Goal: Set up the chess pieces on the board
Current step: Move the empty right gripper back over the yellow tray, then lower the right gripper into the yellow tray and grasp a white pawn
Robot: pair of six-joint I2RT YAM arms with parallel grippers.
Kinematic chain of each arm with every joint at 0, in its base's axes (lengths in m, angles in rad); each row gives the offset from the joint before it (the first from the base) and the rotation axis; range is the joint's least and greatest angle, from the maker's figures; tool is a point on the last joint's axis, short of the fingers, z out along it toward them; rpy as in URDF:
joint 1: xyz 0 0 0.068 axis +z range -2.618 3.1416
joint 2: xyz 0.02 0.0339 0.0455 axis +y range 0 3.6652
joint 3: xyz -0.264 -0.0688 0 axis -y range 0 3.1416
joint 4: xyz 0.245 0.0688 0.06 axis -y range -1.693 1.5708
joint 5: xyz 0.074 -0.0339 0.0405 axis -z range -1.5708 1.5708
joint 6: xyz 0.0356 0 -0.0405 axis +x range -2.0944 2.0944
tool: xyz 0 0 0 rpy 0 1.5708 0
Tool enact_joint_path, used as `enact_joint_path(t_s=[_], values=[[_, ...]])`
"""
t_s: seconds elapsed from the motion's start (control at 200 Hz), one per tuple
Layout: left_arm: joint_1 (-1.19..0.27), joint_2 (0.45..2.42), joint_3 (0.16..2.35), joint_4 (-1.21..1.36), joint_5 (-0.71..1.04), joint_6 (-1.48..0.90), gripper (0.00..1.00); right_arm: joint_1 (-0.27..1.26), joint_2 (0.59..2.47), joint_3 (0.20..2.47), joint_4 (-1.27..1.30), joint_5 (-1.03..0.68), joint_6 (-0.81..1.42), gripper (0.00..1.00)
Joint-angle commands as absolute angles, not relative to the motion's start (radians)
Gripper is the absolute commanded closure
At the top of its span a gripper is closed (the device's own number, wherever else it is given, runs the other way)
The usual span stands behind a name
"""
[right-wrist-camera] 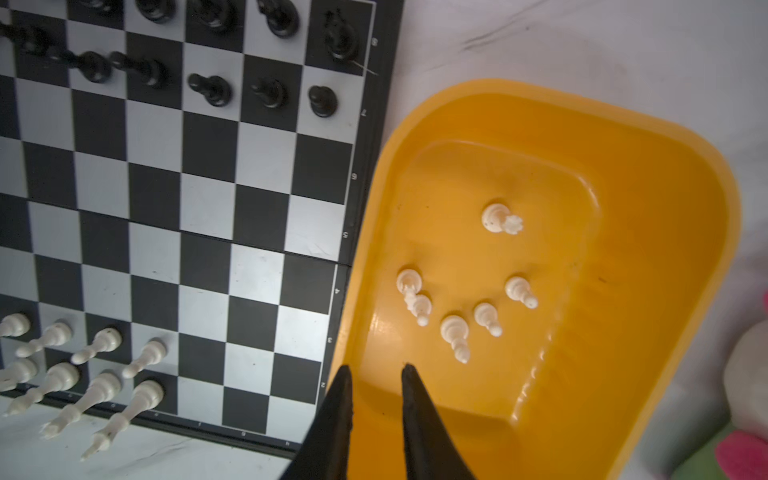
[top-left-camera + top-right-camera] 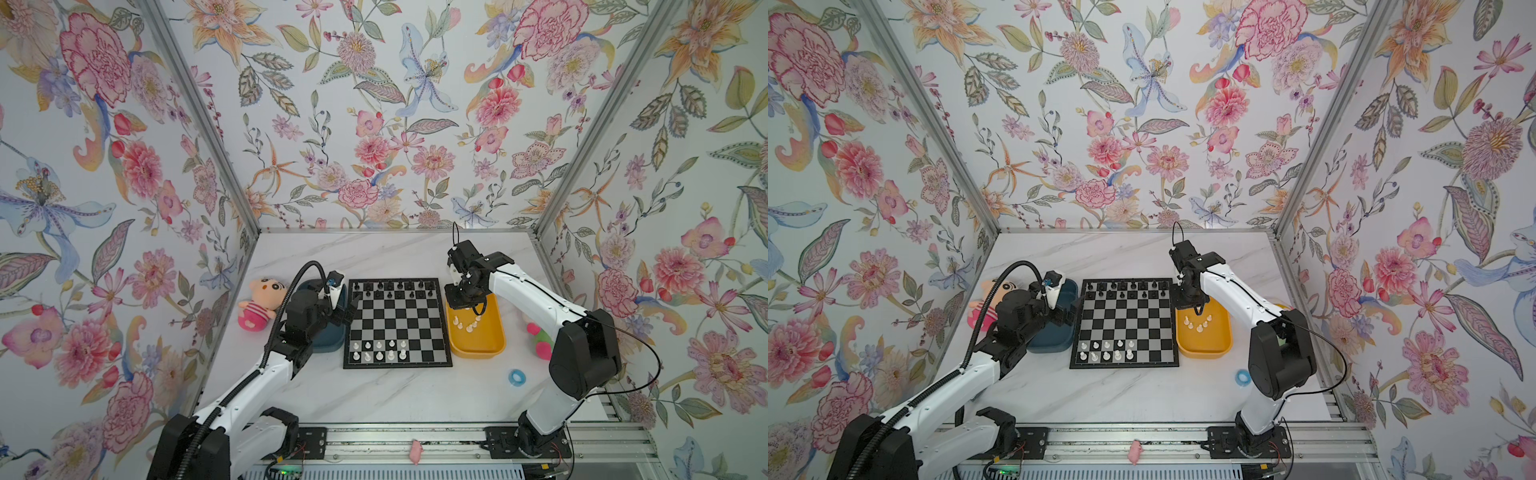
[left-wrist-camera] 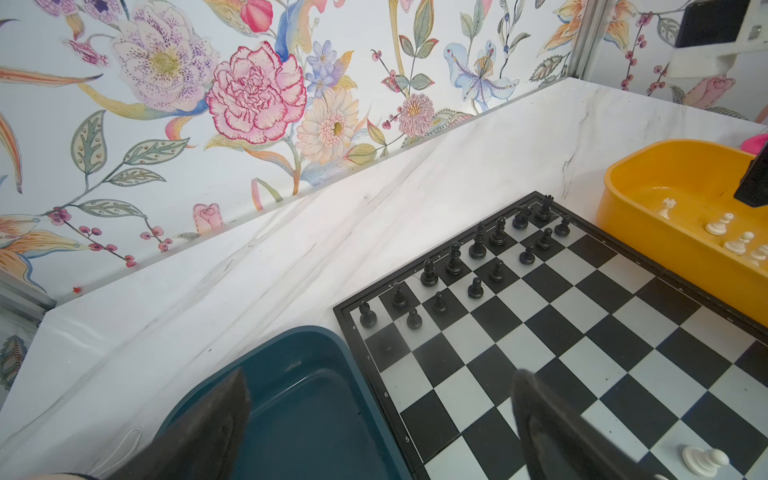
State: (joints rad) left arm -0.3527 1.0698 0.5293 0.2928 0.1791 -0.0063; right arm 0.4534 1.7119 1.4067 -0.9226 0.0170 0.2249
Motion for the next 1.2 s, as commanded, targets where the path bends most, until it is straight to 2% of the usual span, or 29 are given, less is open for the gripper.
enact_joint_path(t_s=[0.0, 0.395, 1.191], values=[[-0.342, 1.094, 0.57, 0.312, 0.194, 0.0, 0.01, 0.423, 1.682, 1.364, -0.926, 0.043, 0.194, 0.78], [-0.341, 1.148, 0.61, 0.307, 0.207, -0.012, 0.01, 0.328, 1.653, 1.216, -0.867, 0.04, 0.184, 0.78], [-0.341, 1.151, 0.608, 0.305, 0.201, -0.015, 0.01, 0.278, 1.716, 1.184, -0.806, 0.035, 0.173, 0.79]])
